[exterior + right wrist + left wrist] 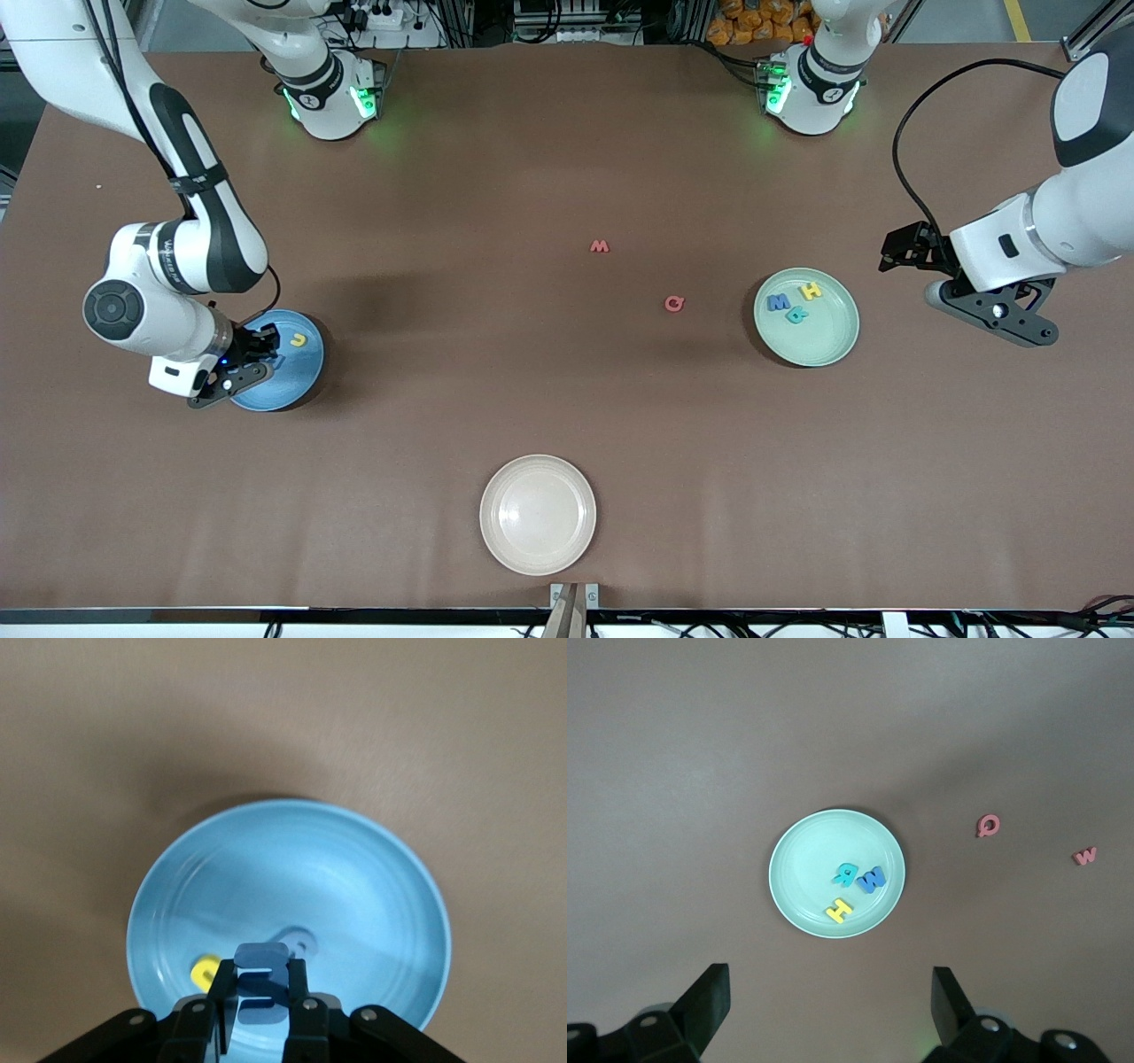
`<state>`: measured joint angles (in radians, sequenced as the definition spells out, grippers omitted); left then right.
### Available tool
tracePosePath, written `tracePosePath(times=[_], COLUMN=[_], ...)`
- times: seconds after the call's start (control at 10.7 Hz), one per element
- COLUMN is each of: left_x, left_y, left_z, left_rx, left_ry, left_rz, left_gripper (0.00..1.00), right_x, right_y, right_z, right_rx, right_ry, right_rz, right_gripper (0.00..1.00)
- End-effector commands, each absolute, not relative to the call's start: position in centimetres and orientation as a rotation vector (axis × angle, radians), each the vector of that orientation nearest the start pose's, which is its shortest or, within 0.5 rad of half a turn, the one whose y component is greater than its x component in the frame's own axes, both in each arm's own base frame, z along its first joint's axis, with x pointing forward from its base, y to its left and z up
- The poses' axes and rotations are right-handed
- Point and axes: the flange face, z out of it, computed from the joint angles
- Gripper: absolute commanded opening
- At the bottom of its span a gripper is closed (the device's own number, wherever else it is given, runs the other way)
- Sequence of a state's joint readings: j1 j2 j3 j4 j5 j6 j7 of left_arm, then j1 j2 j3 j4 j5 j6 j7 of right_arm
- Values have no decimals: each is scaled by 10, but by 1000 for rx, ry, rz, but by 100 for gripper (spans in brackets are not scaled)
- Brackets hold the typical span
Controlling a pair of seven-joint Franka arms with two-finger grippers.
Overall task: Sort upper and lower case letters into plates
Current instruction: 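Lower the m onto the blue plate and open the right gripper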
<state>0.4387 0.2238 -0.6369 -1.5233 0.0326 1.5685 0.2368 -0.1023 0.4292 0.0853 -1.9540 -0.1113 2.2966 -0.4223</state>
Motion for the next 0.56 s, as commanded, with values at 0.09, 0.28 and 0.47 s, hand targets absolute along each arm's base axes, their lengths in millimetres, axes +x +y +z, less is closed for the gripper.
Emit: tracePosePath(times=[0.09,0.28,0.47], left_x=[593,593,593], left_y=[-78,-78,-78], left_z=[547,547,547], left_rx=[-3134,-3134,-3134], left_ry=[752,752,752], left_rz=[208,208,208], left_gripper=[100,100,100], right_x=[619,621,625], right_y=[-9,-9,-2], right_z=[250,254,261], right_rx=[-3077,-3079,-3080], right_ry=[-793,-788,-785], right_rz=[101,76,55], right_gripper=[11,81,100])
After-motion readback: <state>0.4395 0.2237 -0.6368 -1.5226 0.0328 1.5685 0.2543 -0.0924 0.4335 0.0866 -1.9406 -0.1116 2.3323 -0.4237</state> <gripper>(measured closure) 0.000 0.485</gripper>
